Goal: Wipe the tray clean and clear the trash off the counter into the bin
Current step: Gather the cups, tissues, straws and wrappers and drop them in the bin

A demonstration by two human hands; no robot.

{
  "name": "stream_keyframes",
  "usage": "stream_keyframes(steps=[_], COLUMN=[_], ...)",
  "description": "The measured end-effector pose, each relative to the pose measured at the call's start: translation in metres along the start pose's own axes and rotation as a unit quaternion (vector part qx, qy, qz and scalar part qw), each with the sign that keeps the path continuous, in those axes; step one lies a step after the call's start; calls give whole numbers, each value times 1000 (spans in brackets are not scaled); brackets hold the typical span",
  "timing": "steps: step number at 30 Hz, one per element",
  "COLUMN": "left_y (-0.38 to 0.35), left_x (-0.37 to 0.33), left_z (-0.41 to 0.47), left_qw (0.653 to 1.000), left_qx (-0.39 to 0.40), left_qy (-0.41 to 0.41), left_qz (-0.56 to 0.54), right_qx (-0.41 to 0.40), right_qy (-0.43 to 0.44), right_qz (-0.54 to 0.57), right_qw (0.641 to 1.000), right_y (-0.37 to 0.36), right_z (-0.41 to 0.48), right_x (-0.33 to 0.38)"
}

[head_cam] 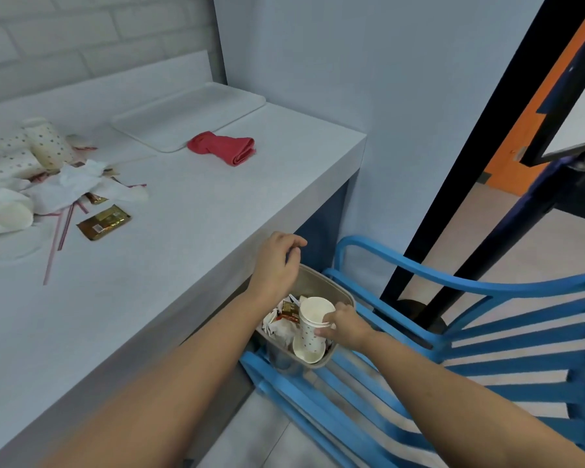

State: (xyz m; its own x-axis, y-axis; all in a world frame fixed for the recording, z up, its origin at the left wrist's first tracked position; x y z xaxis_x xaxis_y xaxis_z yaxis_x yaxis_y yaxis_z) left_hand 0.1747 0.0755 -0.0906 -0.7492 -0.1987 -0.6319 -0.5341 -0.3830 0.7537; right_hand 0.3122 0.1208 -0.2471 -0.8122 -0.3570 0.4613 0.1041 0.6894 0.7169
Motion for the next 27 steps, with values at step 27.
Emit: stream_keyframes(steps=[27], left_y=[122], left_x=[52], left_z=[1], left_qw=[982], left_qx=[-181], left_qy=[40], left_qz=[20], right_qx=[126], right_qy=[151], right_qz=[-106], right_qw=[975], right_y=[85], right_z=[-23], right_x=[240])
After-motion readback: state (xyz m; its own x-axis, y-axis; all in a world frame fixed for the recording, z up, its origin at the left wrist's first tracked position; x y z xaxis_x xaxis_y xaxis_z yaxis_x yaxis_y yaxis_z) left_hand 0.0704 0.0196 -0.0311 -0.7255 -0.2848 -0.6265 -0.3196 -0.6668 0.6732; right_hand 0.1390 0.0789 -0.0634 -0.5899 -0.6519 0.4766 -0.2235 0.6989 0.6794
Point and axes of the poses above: each hand's wrist, its own z-axis towards the middle knuckle, its own y-axis out of the back of the hand, x = y × z, the point moved 6 cm from there along z, towards the middle knuckle, and after that the axes turned 9 degrees about z, right-handed, at the moved point
